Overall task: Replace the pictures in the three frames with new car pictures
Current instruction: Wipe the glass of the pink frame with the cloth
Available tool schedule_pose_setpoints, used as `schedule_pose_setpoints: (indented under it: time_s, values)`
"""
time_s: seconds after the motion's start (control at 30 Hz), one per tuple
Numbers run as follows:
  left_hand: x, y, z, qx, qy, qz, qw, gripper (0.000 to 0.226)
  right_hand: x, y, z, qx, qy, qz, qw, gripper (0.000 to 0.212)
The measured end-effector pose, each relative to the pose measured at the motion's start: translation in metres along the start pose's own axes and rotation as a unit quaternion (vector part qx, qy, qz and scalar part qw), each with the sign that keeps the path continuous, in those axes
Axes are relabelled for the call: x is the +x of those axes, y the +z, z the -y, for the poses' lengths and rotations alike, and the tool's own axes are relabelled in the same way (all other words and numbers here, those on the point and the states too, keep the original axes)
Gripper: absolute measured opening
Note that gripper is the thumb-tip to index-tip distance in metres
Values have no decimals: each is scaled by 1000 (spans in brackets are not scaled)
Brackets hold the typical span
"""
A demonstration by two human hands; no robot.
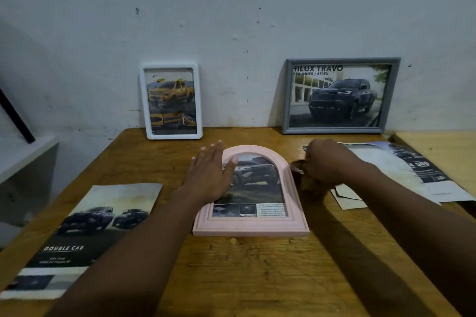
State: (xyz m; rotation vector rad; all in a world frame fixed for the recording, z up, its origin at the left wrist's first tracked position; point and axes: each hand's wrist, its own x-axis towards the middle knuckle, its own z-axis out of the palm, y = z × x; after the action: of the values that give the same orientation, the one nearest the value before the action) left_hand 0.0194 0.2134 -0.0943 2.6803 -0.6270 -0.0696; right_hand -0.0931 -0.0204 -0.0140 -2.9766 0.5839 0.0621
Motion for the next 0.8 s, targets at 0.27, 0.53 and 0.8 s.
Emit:
schedule_pose_setpoints:
  time_s: [0.27, 0.53, 0.8]
  values:
    - [-29, -32, -10, 17, -74, -6, 997, 76, -29, -9, 16, -40, -45, 143, 988, 61]
    - [-35, -46, -26, -35, -118, 50, 991, 67, -22, 3, 49, 181, -7, 103, 978, 53]
    - [-23, -55, -23, -253, -78, -84, 961, 60, -13, -12, 53, 468, -29, -35, 883, 52]
